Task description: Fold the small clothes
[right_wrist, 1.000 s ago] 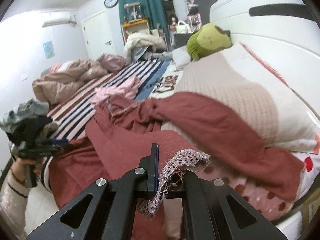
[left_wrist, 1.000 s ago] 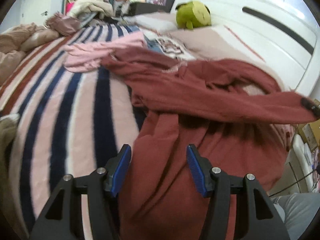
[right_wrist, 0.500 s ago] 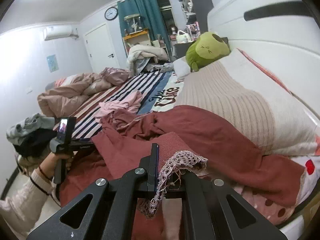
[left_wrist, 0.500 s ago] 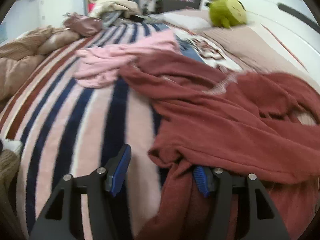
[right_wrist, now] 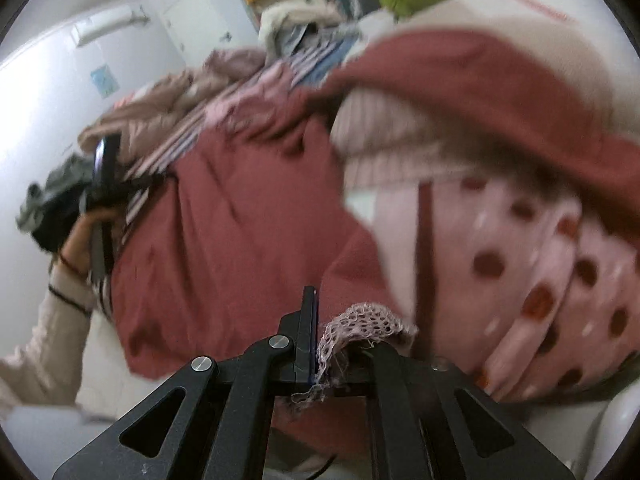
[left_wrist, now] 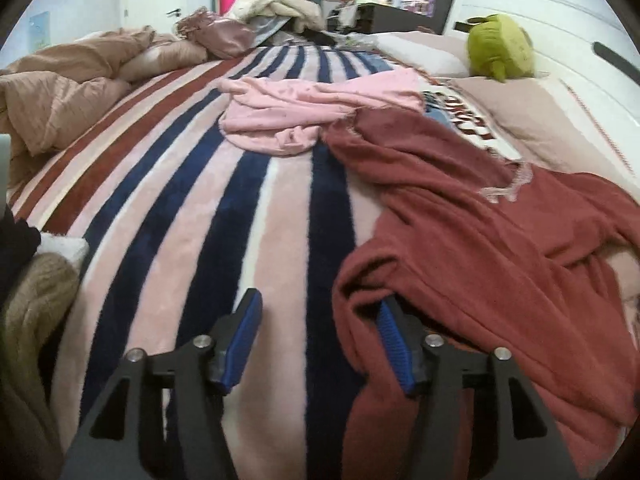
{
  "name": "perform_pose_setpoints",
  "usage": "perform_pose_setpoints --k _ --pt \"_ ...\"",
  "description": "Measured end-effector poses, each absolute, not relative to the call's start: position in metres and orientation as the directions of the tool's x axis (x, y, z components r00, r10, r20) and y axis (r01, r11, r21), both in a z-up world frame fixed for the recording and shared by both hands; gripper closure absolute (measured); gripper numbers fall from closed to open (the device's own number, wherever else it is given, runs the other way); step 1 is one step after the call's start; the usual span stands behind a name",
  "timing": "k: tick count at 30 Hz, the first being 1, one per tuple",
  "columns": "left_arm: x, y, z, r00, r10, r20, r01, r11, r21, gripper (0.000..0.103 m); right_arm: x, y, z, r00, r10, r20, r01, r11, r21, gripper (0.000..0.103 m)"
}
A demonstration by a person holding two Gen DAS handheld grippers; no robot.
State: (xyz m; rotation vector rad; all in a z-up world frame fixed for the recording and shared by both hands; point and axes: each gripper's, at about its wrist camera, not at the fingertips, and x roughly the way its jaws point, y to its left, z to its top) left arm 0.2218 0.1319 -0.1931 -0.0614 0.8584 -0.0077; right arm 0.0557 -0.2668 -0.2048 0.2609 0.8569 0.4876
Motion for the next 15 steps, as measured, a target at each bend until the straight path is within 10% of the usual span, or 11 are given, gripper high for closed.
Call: perform_pose_setpoints --k 2,6,15 --pt "0.206 0.130 -0.183 0.670 -0.052 -0.740 0.013 0.998 -0.058 0.038 0.053 -0.269 -0.205 0.546 0.503 -0.670 -0.315 0.864 0.393 0.097" --pt "0.176 0.124 -0.166 0.705 -0.080 -0.705 0.037 0.996 -0.077 0.037 0.043 -0.272 -0.192 0.585 0.423 -0.692 -0.314 0.905 0.288 0.057" --pt "0.123 0.087 -0.117 0.779 -0.215 -0.589 0.162 0.976 -0.142 0.037 0.031 -0.325 -0.150 0.763 0.245 -0.598 -0.124 0.964 0.236 0.051"
